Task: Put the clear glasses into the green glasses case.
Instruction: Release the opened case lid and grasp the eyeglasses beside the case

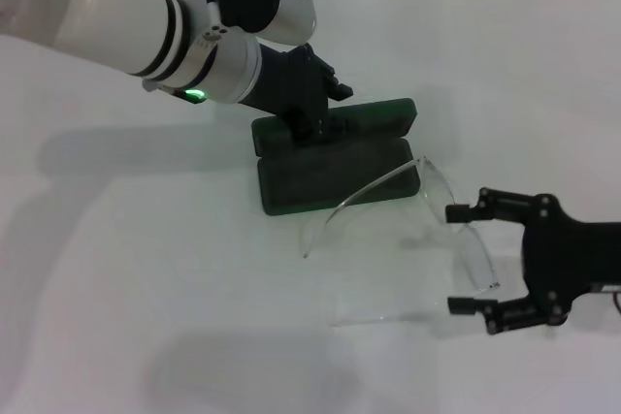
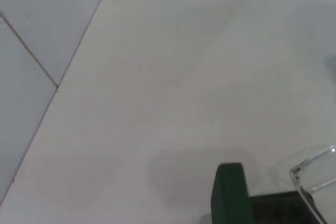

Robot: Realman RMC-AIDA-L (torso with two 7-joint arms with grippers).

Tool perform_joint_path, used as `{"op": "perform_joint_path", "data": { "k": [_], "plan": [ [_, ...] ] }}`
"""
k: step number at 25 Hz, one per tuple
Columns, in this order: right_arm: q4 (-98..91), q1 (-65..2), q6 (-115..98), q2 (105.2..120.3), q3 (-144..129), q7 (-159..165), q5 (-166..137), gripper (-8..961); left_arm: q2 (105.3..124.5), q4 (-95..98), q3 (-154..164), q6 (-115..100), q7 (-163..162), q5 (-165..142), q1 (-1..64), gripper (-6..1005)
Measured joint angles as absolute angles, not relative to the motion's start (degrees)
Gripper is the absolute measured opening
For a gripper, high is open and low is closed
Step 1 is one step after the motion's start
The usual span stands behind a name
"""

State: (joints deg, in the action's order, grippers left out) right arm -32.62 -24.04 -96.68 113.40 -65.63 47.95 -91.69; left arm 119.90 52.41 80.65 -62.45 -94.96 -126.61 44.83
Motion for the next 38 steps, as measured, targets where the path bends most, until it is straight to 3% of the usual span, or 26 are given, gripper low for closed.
{"op": "perform_joint_path", "data": {
  "k": [4, 9, 13, 17, 22, 38],
  "plan": [
    [-32.99, -23.93, -96.79, 112.97, -63.78, 50.79, -91.77, 864, 119.88, 54.63, 80.79, -63.4, -95.19, -123.36, 42.61, 229],
    [-39.77, -23.66, -98.19, 111.98, -62.23, 63.44, -92.77, 861, 119.8, 62.85, 80.83, -63.59, -89.11, -111.2, 32.77, 457],
    [-62.14, -22.44, -96.91, 112.68, -60.72, 93.76, -103.37, 858, 119.73, 68.58, 80.89, -63.71, -84.55, -104.34, 24.43, 506],
    [-77.81, -26.43, -99.47, 113.39, -60.62, 117.57, -117.2, 855, 119.73, 70.46, 81.03, -63.84, -84.82, -103.09, 20.17, 518],
    [-84.71, -32.13, -102.33, 115.52, -63.64, 132.78, -132.54, 853, 119.68, 69.39, 81.42, -64.1, -84.33, -103.33, 18.93, 518],
    [-72.35, -32.69, -85.8, 115.98, -79.38, 140.71, -134.33, 772, 119.63, 67.1, 83.8, -64.17, -81.83, -105.19, 19.83, 517]
  ]
}}
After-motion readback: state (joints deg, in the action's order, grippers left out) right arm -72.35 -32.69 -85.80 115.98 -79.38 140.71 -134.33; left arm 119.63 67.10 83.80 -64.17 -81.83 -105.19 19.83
